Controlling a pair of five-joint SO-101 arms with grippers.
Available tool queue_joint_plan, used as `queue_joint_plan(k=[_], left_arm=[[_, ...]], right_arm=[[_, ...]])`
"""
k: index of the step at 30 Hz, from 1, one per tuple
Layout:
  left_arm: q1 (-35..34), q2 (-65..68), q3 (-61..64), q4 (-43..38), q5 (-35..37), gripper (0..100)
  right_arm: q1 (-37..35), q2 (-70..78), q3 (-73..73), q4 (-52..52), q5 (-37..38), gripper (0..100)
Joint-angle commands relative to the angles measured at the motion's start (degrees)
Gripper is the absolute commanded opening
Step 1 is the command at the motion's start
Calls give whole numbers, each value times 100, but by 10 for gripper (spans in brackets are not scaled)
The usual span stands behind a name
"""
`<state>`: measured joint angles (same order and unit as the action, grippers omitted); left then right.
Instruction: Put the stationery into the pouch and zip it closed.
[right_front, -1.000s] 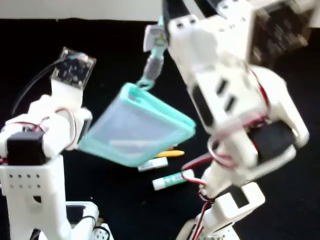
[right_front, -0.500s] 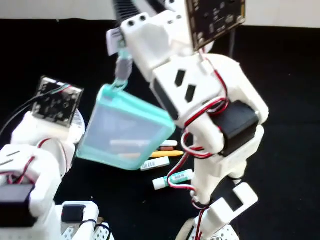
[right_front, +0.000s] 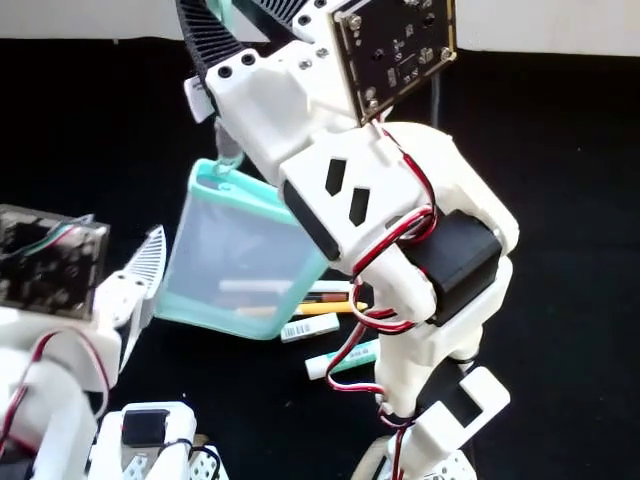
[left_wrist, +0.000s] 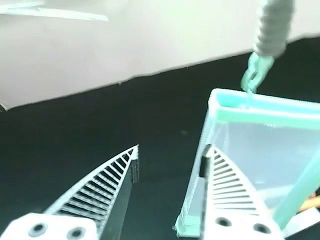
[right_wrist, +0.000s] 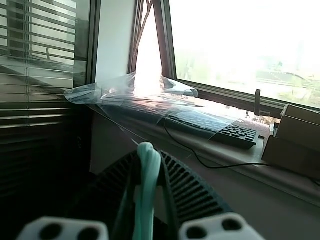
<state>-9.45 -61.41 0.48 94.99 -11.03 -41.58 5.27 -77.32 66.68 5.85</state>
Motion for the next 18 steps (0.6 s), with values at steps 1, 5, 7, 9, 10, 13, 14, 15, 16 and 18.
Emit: queue_joint_plan(k=[1, 5, 7, 9, 10, 13, 14, 15, 16, 18], left_arm=[[-48, 13, -409, 0, 141, 245], [-48, 268, -479, -299, 387, 245], [-48, 514, -488, -308, 440, 245], [-48, 708, -497, -316, 457, 246], [-48, 769, -497, -316, 457, 246], [-48, 787, -488, -457, 457, 245], [-48, 787, -488, -466, 457, 245], [-48, 787, -488, -466, 457, 245], [-48, 787, -479, -466, 457, 245], [-48, 813, -453, -466, 457, 245]], right_arm=[[-40, -92, 13, 4, -53, 6], [-92, -101, 4, 4, -53, 6], [-242, -101, 4, 4, -53, 6], [-382, -101, 4, -22, -53, 6], [-444, -101, 4, -31, -53, 6], [-558, -101, 4, -40, -44, 6], [-585, -101, -4, -40, -35, 6], [-602, -101, -22, -40, -35, 6], [-602, -101, -31, -48, -35, 6], [-602, -101, -40, -48, -53, 6]])
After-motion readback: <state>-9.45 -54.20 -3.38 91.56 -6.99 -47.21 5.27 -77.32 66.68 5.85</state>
